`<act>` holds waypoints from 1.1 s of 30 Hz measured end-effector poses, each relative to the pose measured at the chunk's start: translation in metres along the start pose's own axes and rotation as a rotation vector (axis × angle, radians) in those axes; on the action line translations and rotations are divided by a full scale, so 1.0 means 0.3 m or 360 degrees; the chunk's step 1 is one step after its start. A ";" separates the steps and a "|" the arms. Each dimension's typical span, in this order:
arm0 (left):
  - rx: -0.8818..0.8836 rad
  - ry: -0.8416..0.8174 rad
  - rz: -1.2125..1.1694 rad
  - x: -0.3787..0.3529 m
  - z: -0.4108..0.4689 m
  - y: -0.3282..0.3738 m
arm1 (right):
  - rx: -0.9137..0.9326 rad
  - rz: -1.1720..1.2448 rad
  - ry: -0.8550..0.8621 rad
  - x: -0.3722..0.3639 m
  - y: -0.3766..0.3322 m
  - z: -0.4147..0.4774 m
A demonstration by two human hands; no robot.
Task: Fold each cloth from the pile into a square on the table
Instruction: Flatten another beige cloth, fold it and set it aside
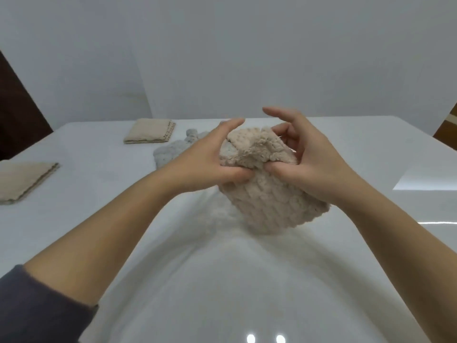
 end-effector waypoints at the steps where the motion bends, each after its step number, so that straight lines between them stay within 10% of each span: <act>1: 0.0025 -0.0066 -0.0048 0.009 -0.044 0.001 | 0.0044 0.0113 -0.0051 -0.031 -0.036 -0.015; 9: 0.0286 -0.0312 -0.0350 0.020 -0.354 -0.091 | -0.0690 0.0523 -0.0600 -0.296 -0.002 -0.133; 18: 0.0148 0.0122 -0.0038 0.077 -0.534 -0.122 | -0.0279 0.0480 -0.0366 -0.387 -0.071 -0.155; 24: -0.0177 0.0258 0.0296 0.117 -0.571 -0.051 | 0.0245 -0.0273 -0.0282 -0.345 -0.217 -0.145; 33: -0.0200 0.0149 0.0480 0.148 -0.593 -0.063 | 0.0129 -0.0660 -0.0483 -0.331 -0.197 -0.113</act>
Point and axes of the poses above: each hand's wrist, its own z-axis towards the middle knuckle, its own x-axis out of the back of the hand, y = z × x, the point moved 6 cm from there along z, towards the middle knuckle, and after that the axes turned 9 degrees about -y, right-handed, at the moved point
